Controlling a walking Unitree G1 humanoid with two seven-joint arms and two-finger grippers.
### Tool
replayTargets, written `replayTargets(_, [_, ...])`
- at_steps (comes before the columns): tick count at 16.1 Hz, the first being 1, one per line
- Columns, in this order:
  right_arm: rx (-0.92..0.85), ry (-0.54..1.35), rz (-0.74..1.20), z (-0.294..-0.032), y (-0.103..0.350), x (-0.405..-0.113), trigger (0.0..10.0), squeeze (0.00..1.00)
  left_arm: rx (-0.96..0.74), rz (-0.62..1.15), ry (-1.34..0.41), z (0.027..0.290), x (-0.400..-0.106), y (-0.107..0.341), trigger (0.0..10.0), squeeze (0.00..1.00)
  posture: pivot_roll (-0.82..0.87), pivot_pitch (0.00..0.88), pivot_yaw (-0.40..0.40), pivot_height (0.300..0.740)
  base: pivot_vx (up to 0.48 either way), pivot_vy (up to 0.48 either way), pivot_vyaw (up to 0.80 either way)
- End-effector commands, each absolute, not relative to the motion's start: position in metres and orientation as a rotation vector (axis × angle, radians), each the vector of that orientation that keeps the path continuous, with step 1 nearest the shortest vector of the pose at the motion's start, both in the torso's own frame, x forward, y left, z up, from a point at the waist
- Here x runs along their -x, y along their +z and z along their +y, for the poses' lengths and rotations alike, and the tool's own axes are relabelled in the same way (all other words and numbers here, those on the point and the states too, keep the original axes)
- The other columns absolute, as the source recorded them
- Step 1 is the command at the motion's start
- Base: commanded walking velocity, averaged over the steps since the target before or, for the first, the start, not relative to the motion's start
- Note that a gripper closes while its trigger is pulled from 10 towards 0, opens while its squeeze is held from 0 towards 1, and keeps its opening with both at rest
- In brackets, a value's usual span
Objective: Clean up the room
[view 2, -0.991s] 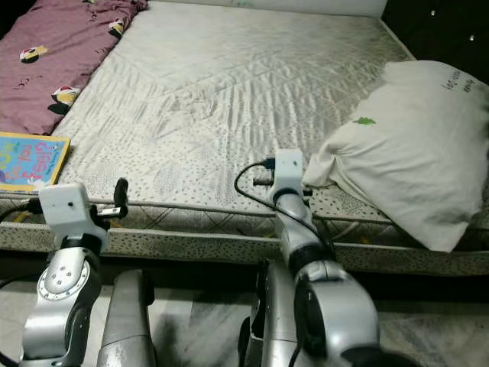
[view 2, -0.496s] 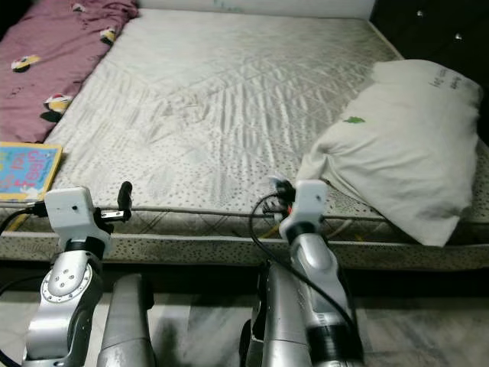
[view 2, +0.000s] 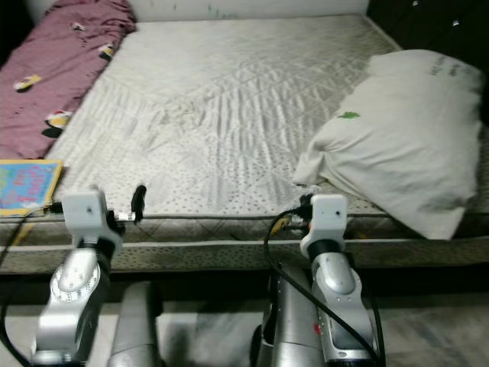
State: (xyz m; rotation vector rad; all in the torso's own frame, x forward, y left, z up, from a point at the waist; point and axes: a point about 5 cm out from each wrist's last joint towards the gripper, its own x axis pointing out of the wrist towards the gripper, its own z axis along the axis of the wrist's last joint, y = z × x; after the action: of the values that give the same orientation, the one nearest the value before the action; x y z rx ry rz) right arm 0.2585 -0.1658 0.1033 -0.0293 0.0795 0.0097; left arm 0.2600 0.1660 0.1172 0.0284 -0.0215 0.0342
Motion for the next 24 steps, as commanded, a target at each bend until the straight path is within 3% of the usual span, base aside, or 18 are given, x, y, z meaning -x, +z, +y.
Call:
replayTargets(1, [0.033,-0.010,0.078,-0.167,0.107,-0.256,10.0,0.00,-0.043,-0.011,0.045,0.169,-0.261,0.114,10.0,0.00,-0.01,0.000,0.015,0.487,0.000,0.000,0.00])
replayTargets(6, [-0.020,0.068,0.014,-0.157,0.121,-0.265,10.0,0.00,-0.048,-0.014,0.043,0.171,-0.260,0.110,10.0,0.00,0.00,0.000,0.015,0.487,0.000,0.000,-0.20])
replayTargets(18, [-0.014,0.091,-0.009,-0.154,0.133,-0.285,10.0,0.00,-0.038,-0.021,0.049,0.171,-0.259,0.109,10.0,0.00,0.02,0.000,0.003,0.597,0.000,0.000,-0.45])
replayTargets(22, [0.002,0.134,-0.036,-0.154,0.135,-0.284,10.0,0.00,-0.019,-0.024,0.031,0.167,-0.261,0.109,10.0,0.00,0.02,0.000,0.003,0.602,0.000,0.000,0.00])
replayTargets(24, [-0.015,0.129,-0.014,-0.157,0.135,-0.289,10.0,0.00,-0.016,-0.025,0.027,0.166,-0.261,0.108,10.0,0.00,0.02,0.000,0.007,0.626,0.000,0.000,0.00])
